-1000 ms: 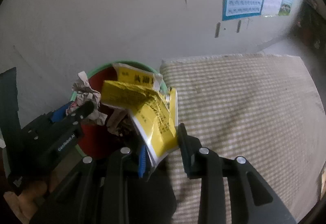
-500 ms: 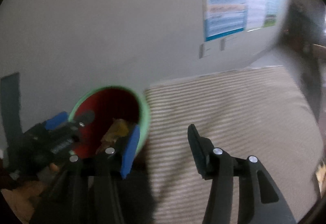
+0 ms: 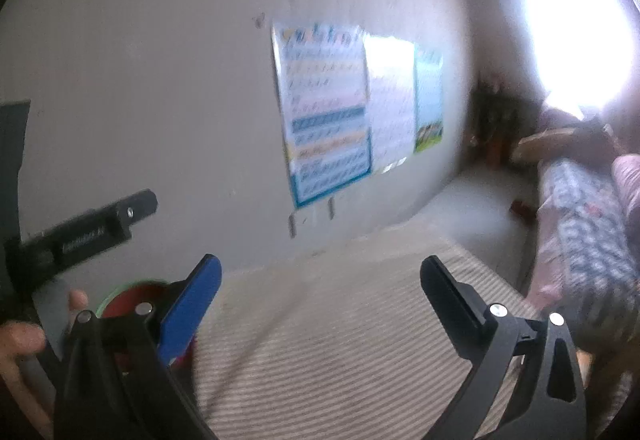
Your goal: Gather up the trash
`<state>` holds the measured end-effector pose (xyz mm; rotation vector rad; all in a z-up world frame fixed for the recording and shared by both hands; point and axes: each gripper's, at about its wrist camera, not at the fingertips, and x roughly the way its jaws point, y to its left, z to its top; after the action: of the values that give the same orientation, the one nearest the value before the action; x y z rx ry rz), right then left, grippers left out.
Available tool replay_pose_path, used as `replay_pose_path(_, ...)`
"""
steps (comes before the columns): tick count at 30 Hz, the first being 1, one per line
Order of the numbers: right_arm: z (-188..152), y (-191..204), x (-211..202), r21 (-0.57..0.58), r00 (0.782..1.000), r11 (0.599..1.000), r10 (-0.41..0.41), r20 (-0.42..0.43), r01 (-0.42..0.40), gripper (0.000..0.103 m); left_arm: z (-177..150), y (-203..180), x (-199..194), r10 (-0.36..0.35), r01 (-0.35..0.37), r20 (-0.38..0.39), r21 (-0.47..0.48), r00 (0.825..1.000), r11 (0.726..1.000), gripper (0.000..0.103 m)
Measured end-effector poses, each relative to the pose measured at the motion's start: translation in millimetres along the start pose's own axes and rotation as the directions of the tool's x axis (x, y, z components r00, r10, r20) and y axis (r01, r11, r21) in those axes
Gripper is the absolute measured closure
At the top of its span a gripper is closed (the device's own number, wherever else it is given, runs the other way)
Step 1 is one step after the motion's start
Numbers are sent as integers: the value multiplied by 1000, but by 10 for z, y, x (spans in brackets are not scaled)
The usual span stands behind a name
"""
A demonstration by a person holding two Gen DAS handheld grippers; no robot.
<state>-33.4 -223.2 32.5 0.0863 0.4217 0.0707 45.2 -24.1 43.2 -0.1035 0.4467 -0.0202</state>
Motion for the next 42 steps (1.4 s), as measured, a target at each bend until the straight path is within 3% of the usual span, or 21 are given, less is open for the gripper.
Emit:
replay_pose_path(3, -21, -81, -105, 10, 997, 998, -58, 51, 58, 7, 78, -211, -114, 57, -59, 36, 77, 998, 995, 5)
replay_pose_path(5, -38, -131, -116, 18, 996, 996, -90, 28, 90, 7, 113, -282, -168, 56, -60, 46, 94, 997, 994, 5)
replay_pose_path(9, -93, -232, -116, 61, 997, 995, -82, 12, 81, 7, 129, -333, -287, 10, -12, 39, 66, 999, 998, 5)
replay_pose_path(18, -150, -251, -114, 88, 997, 993, -75, -7, 75, 7, 96, -433, -437, 35, -42, 68, 109, 997, 993, 5)
replay_pose_path(42, -245, -225, 24, 99, 994, 992, -71, -77, 79, 7, 76, -313, -329, 63, -64, 8, 83, 998, 995, 5)
